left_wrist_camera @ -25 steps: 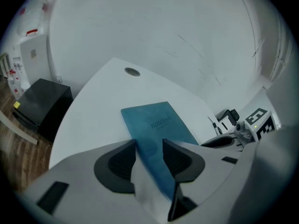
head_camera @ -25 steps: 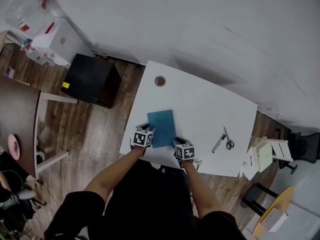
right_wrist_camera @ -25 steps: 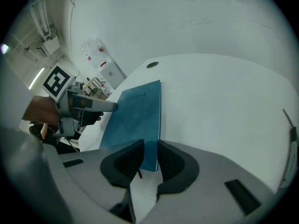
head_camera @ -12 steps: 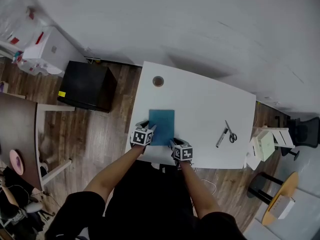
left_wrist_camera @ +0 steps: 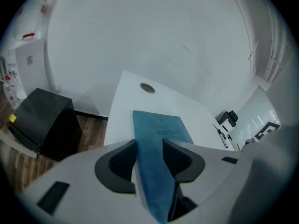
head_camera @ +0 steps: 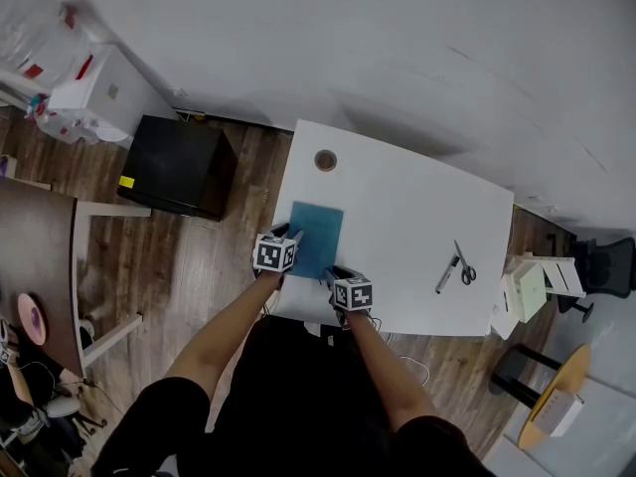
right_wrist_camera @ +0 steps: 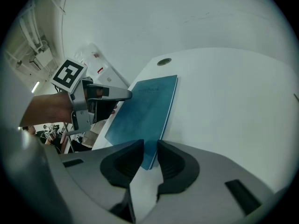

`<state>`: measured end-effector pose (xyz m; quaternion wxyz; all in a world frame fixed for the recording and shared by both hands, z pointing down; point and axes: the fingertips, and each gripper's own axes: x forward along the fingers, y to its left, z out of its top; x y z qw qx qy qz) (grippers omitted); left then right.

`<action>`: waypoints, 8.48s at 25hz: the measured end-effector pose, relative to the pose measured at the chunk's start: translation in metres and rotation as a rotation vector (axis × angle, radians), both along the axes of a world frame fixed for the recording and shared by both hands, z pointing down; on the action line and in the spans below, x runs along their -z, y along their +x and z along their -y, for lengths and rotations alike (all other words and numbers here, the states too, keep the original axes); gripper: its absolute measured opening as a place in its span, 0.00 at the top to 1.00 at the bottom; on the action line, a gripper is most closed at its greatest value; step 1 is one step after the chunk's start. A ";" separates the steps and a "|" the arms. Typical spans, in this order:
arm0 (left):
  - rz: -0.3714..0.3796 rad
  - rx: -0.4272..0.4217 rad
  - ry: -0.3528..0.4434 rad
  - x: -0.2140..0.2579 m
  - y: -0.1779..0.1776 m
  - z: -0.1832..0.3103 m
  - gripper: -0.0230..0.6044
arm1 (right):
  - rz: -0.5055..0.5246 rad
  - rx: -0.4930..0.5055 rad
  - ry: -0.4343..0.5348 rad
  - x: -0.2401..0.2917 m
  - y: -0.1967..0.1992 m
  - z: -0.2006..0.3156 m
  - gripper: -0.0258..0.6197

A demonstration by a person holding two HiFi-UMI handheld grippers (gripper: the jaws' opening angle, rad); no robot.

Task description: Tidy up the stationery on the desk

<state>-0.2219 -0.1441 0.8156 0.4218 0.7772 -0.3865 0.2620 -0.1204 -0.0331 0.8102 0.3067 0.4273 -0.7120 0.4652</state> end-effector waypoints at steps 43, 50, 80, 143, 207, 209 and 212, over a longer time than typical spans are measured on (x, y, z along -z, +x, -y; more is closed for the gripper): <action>-0.058 -0.115 0.101 0.080 0.268 -0.141 0.94 | -0.271 -0.376 0.218 0.037 0.408 -0.034 0.80; -0.045 -0.053 0.088 0.076 0.296 -0.144 0.94 | -0.228 -0.415 0.174 0.019 0.424 -0.025 0.79; -0.034 0.072 0.072 0.070 0.165 -0.128 0.94 | -0.143 -0.401 0.122 0.023 0.303 -0.002 0.83; -0.120 -0.032 0.035 0.054 0.084 -0.124 0.94 | 0.009 -0.222 0.121 0.044 0.083 0.030 0.83; -0.126 -0.242 0.000 0.048 0.459 -0.151 0.94 | -0.358 0.208 0.086 -0.004 0.500 -0.044 0.80; -0.128 -0.235 0.001 0.049 0.455 -0.152 0.94 | -0.350 0.183 0.092 -0.004 0.502 -0.044 0.80; -0.127 -0.229 0.002 0.050 0.448 -0.151 0.94 | -0.346 0.159 0.105 -0.005 0.502 -0.043 0.80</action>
